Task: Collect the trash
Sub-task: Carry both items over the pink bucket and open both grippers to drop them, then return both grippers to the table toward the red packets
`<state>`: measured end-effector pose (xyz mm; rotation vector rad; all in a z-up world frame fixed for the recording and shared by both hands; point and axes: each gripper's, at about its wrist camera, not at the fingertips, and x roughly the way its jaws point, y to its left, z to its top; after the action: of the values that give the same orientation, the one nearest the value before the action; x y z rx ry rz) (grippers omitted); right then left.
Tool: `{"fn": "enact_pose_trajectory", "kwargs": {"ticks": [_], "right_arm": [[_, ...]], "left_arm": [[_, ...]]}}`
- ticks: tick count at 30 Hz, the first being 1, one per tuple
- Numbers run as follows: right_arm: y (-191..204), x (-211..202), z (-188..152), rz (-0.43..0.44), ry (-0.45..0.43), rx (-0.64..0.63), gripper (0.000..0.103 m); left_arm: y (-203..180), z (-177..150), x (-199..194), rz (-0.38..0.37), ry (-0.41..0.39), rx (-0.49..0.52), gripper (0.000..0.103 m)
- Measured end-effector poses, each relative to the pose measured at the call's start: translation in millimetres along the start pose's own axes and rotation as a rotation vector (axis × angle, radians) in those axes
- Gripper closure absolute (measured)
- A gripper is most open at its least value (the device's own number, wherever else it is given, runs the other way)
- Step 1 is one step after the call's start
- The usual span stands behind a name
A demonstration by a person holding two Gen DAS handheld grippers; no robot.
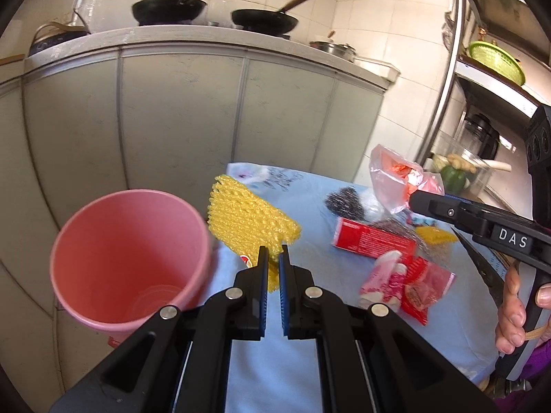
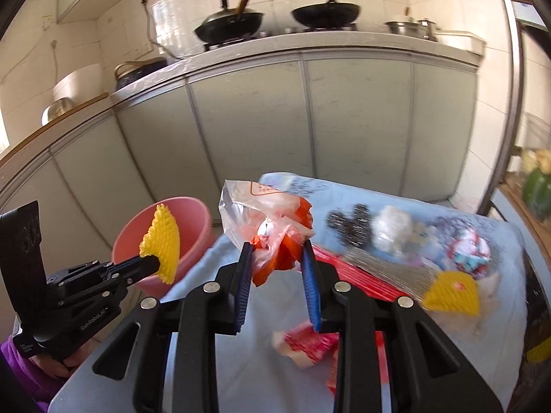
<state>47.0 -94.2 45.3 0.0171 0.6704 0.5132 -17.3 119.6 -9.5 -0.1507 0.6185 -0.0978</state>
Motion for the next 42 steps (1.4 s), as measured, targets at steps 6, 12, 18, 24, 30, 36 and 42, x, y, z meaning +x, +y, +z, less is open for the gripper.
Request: {"fn": "enact_pose_trajectory", "kwargs": {"ticks": [6, 12, 18, 24, 30, 36, 42], "right_arm": [[52, 46, 19, 0.124, 0.039, -0.098, 0.075], [94, 98, 17, 0.194, 0.127, -0.158, 0.075], [122, 138, 7, 0.199, 0.215, -0.222, 0.075], [134, 159, -3, 0.190, 0.257, -0.226, 0.071], [127, 167, -6, 0.201, 0.295, -0.187, 0.063], [124, 157, -7, 0.169, 0.265, -0.200, 0.059], [118, 138, -3, 0.118, 0.218, -0.193, 0.059]], "left_arm": [[46, 7, -5, 0.135, -0.010, -0.058, 0.098], [89, 3, 10, 0.239, 0.034, -0.123, 0.098], [112, -9, 30, 0.271, 0.102, -0.178, 0.098], [121, -12, 42, 0.295, 0.135, -0.186, 0.097], [126, -18, 46, 0.311, 0.152, -0.230, 0.094], [126, -17, 42, 0.308, 0.145, -0.249, 0.073], [119, -10, 32, 0.297, 0.118, -0.234, 0.068]]}}
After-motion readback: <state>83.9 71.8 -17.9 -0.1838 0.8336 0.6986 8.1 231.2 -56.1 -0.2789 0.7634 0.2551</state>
